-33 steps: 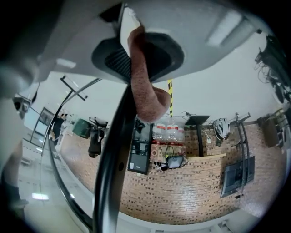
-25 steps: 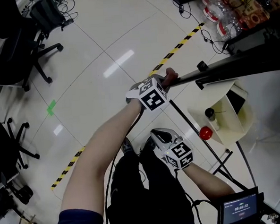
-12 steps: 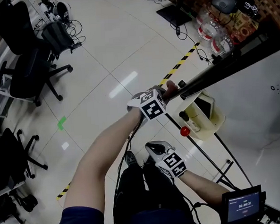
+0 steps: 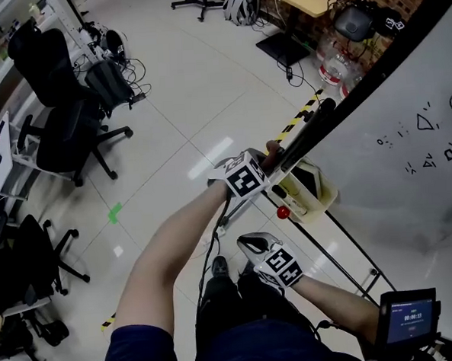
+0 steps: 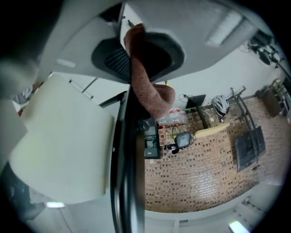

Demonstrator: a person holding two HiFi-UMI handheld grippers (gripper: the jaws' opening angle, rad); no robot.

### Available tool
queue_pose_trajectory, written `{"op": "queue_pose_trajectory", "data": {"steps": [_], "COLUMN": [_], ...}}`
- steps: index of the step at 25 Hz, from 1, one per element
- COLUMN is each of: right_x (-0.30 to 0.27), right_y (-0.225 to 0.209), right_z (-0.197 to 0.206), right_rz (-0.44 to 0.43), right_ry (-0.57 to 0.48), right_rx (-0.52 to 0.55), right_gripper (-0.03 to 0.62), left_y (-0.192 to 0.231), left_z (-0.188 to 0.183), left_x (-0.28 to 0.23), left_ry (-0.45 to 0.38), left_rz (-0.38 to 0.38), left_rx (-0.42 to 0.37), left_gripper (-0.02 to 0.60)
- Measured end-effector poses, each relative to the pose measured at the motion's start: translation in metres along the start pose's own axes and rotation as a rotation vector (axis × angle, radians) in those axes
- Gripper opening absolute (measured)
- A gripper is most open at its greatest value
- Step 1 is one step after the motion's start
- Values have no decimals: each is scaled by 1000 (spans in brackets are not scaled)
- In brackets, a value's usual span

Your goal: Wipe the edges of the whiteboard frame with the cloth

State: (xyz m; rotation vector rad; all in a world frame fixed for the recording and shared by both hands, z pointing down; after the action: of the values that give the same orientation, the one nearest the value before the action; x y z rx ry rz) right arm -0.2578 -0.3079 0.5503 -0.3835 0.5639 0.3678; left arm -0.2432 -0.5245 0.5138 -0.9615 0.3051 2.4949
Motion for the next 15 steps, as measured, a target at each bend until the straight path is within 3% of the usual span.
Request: {"op": "queue_pose_trajectory", "data": {"steps": [2,6,10,12,15], "right_x": [4,11,19,24,33], "right_y": [-1,2,10,13,13], "right_z": [-10,-41,-58,-63,-73], "right_rz": [4,21,34,43,69], "right_ry": [-8,-55,-73,-73,-72], "right_rx": [14,20,27,34,36], "right_gripper": [21,21,21,21,21], "left_y": [1,-2,18,22,12], "left_z": [1,-7,-17,-23,-35], "left_x": [4,15,27,34,42], "left_ry": [32,20,-54,-57,9], "left_rz": [42,258,288,262,208], "left_rx": [90,316,477,448,228], "left_gripper": [72,72,71,71,72]}}
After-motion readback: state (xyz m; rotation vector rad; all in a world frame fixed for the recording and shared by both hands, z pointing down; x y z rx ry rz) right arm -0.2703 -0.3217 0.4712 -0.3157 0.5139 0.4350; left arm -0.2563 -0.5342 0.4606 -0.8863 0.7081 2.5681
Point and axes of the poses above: the fingertips, and each gripper's own axes: x backward along the fingers, y to its left, z out of its underside, the point moved 5 cm from there along x, backward along the fingers, and after that the axes turned 3 degrees about x, right-handed, at the moved point
